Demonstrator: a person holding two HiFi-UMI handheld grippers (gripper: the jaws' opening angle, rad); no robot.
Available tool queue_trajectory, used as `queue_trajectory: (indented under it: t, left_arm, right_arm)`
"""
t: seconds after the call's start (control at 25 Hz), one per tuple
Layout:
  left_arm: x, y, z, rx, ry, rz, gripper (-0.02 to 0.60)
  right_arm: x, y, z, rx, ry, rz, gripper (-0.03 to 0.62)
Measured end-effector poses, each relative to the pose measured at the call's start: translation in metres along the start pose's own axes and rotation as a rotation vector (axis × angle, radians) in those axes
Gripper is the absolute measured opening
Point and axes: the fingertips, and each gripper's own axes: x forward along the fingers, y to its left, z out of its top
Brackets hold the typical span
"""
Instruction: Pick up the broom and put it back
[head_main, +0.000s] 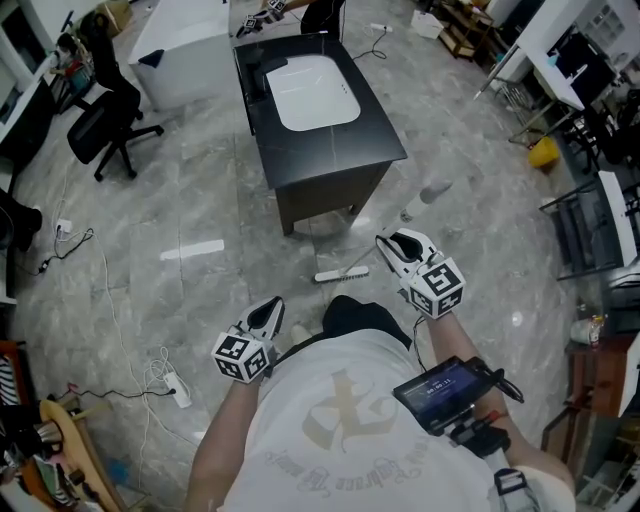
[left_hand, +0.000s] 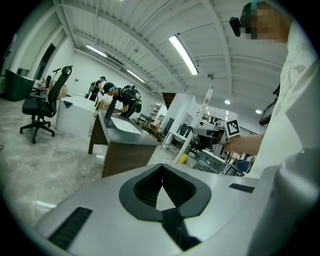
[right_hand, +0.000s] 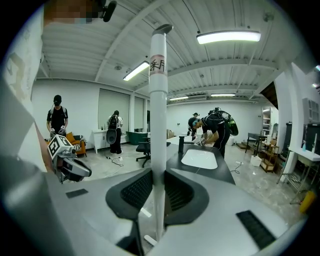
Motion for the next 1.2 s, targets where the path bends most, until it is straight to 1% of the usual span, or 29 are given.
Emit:
queue_trajectory:
  t: [0.2,0.36,0.56,0.88,1.0,1.2]
  left_arm:
    - [-0.007,0.0,-0.006,-0.011,0.007,0.011,0.012]
    - [-0.008,0.004,-0.005,-0.018,0.0,0.022,0.012]
    - [-0.008,0.004,-0.005,-0.029,0.006,0.021,0.012]
    - [0.002,0.018,-0.002,-0.043,0.031,0.054,0.012]
    - [0.014,0.02,0.001,-0.047,0.044,0.06,0.012]
    - [0.038,0.018,0.017,-0.047,0.056,0.059,0.012]
  right_arm:
    - [-0.002,-0.002,-0.006,-0.001,0.01,-0.01,0.089]
    - [0.0,-0.009,-0.003,-0.015,0.009,-0.019,0.089]
    - [0.001,-0.018,-0.012,-0.011,0.028,-0.036,0.089]
    - [0.02,-0.044,-0.043,-0.009,0.09,-0.04,0.089]
    - [0.025,-0.056,-0.056,-0.004,0.116,-0.033,0.089]
    - [0.036,-0.076,-0.082,0.006,0.174,-0.021,0.089]
